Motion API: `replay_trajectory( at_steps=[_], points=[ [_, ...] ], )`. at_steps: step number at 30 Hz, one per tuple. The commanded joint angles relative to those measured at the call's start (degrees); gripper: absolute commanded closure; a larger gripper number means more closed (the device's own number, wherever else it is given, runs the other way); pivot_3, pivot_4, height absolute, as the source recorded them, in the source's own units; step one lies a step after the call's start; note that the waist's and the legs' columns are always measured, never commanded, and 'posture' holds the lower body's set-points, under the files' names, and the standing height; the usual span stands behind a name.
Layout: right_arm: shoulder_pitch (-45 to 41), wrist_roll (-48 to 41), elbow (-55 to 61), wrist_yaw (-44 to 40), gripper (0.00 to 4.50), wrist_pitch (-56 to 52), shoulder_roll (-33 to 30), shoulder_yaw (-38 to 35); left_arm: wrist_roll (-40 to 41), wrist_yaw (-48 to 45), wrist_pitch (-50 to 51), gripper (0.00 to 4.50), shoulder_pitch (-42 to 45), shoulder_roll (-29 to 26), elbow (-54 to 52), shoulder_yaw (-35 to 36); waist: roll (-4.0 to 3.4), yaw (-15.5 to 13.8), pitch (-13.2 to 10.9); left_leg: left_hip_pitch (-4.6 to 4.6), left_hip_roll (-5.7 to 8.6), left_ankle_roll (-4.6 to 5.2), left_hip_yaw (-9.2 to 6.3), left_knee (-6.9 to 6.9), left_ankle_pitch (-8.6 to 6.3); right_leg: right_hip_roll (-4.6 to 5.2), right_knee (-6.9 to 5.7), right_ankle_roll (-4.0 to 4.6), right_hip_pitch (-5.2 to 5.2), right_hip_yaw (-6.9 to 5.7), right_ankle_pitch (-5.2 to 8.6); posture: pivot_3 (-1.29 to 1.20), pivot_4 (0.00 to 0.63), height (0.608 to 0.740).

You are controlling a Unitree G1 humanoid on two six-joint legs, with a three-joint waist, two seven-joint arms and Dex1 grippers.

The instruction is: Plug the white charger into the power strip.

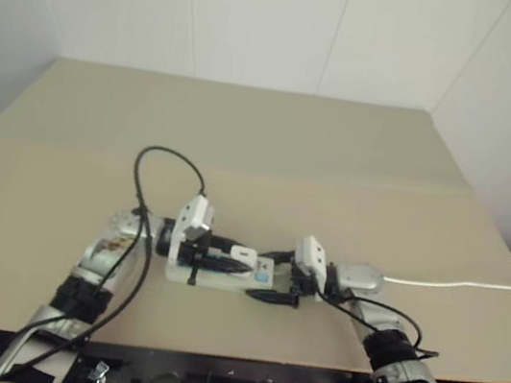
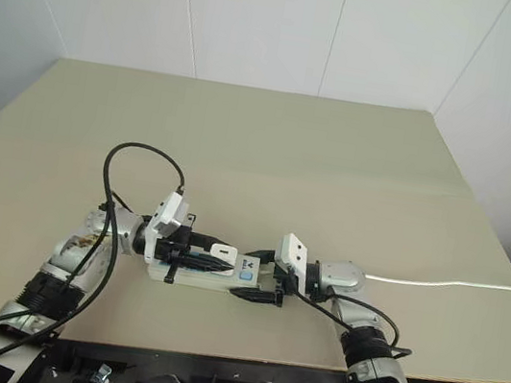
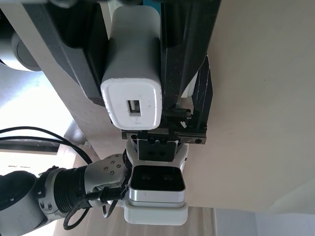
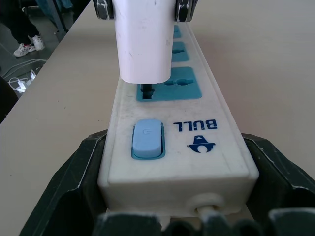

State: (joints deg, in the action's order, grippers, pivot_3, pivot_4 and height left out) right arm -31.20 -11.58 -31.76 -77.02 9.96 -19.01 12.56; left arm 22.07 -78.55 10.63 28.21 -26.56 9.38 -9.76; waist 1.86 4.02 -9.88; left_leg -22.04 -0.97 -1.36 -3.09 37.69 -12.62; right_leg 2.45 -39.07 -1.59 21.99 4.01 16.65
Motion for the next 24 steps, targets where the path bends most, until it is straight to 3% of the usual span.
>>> replay_trajectory(
  at_steps=[1, 24],
  points=[
    [0.54, 0.71, 0.10, 0.13, 1.05, -1.17, -0.33, 0.33, -0.42, -0.22, -1.18, 3.49, -0.05, -0.33, 0.15, 0.17, 0.00, 0.01, 0.00, 0.00, 0.00, 0.00, 0.00, -0.01, 0.00, 0.00, 0.00, 0.00, 0.01, 0.00, 0.00, 0.00, 0.150, 0.740],
    [0.44, 0.52, 0.00, -0.23, 1.05, -1.58, -0.57, 0.36, -0.91, -0.19, -4.48, 3.49, -4.93, -2.57, 2.42, 0.88, 0.00, 0.15, 0.00, 0.08, -0.06, 0.00, 0.06, -0.52, 0.00, -0.01, 0.22, 0.00, 0.10, 0.04, 0.00, 0.00, 0.150, 0.740]
  ],
)
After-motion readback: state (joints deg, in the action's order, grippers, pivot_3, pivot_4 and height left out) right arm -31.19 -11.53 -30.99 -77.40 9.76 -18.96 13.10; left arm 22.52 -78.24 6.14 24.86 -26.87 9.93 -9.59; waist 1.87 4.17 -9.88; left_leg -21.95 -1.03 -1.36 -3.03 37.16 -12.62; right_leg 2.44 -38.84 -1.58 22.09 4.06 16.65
